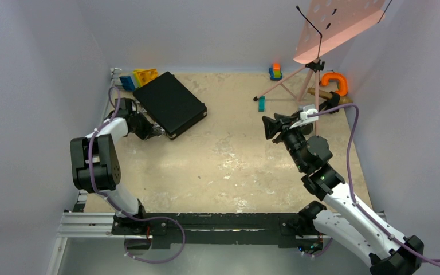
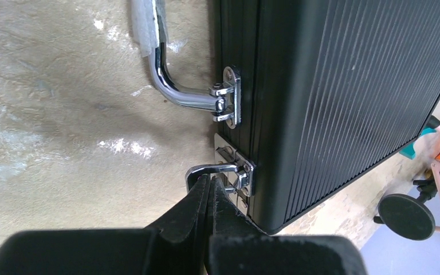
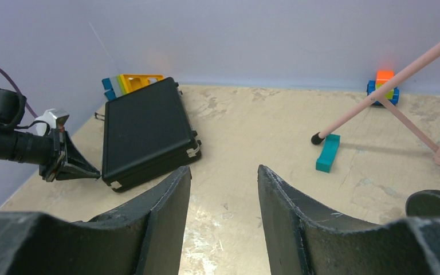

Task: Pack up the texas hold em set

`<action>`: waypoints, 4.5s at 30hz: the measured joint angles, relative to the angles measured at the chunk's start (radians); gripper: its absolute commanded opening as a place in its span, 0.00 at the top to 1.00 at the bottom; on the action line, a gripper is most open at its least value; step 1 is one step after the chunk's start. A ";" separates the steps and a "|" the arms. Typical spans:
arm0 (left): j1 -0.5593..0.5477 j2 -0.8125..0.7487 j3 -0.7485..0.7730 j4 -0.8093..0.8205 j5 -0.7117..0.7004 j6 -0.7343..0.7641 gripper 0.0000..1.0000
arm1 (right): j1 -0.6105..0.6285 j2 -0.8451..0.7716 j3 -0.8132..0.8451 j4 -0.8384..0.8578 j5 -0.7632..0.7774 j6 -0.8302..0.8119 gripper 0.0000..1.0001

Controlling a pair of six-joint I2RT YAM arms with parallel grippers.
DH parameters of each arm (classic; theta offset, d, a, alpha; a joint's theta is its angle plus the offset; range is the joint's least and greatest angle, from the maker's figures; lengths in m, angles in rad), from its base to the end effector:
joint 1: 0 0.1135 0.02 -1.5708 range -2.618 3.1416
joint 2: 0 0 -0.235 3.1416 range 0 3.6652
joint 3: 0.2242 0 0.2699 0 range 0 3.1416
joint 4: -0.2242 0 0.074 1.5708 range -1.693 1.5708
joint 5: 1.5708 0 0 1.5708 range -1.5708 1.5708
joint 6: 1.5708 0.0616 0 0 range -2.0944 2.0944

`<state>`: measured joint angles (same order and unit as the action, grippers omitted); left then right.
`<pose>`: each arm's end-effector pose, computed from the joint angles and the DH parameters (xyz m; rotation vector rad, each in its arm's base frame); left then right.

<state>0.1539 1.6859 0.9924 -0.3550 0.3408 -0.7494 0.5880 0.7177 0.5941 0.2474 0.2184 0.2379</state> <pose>0.3526 0.0339 0.1104 -1.0542 2.4544 -0.6482 0.2109 0.1246 0.3117 -0.0758 1.4687 0.5165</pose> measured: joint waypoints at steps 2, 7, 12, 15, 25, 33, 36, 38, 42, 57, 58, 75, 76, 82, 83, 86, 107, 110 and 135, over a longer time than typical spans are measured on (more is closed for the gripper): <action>0.003 0.000 -0.007 0.005 0.006 0.000 1.00 | 0.000 0.002 0.000 -0.001 0.000 0.000 0.49; 0.002 0.007 -0.032 -0.023 0.038 0.000 1.00 | 0.000 0.002 0.000 0.000 0.000 0.000 0.49; 0.003 0.009 -0.037 -0.023 0.064 0.000 1.00 | 0.000 0.002 0.000 0.000 0.000 0.000 0.49; 0.003 -0.011 -0.037 -0.025 0.060 0.012 1.00 | 0.000 0.002 -0.001 0.000 0.000 0.000 0.49; -0.024 -0.280 0.042 -0.034 -0.076 0.166 1.00 | 0.000 0.020 -0.001 0.006 0.000 0.000 0.49; -0.135 -0.100 0.229 -0.061 -0.148 0.225 1.00 | 0.000 0.028 -0.001 0.007 0.000 0.000 0.49; -0.150 -0.016 0.258 -0.093 -0.154 0.238 1.00 | 0.000 0.028 -0.001 0.007 0.000 0.000 0.49; -0.150 0.034 0.264 -0.114 -0.155 0.241 1.00 | 0.000 0.028 -0.001 0.007 0.000 0.000 0.49; -0.154 0.083 0.285 -0.149 -0.156 0.254 1.00 | 0.000 0.028 -0.001 0.007 0.000 0.000 0.49; -0.109 -0.023 0.309 -0.183 -0.199 0.271 0.79 | 0.000 0.026 -0.001 0.007 0.000 0.000 0.49; -0.085 -0.029 0.330 -0.190 -0.200 0.268 0.77 | 0.000 0.026 -0.001 0.007 0.000 0.000 0.49; 0.039 0.391 0.876 -0.391 -0.328 0.298 0.81 | 0.000 0.029 -0.002 0.007 0.001 -0.001 0.49; 0.042 0.409 0.897 -0.402 -0.330 0.302 0.81 | 0.000 0.029 -0.002 0.007 0.000 0.000 0.49; 0.061 0.494 1.004 -0.447 -0.344 0.348 0.83 | 0.000 0.039 -0.006 0.013 0.000 0.000 0.49; 0.062 0.505 1.015 -0.452 -0.346 0.354 0.83 | 0.000 0.043 -0.006 0.013 0.000 0.000 0.49; 0.066 0.543 1.054 -0.484 -0.348 0.377 0.84 | 0.000 0.048 -0.006 0.013 0.000 0.000 0.49; 0.070 0.673 1.203 -0.585 -0.378 0.481 0.95 | 0.000 0.048 -0.008 0.014 0.000 -0.001 0.49; 0.069 0.674 1.202 -0.586 -0.386 0.491 0.95 | 0.000 0.048 -0.008 0.014 0.000 0.000 0.49; 0.066 0.712 1.201 -0.608 -0.409 0.596 0.70 | 0.000 0.037 -0.010 0.014 0.000 0.000 0.49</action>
<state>0.2195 2.3981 2.1933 -0.9634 -0.0685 -0.1532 0.5880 0.7544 0.5842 0.2615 0.2188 0.2375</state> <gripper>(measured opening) 0.243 0.513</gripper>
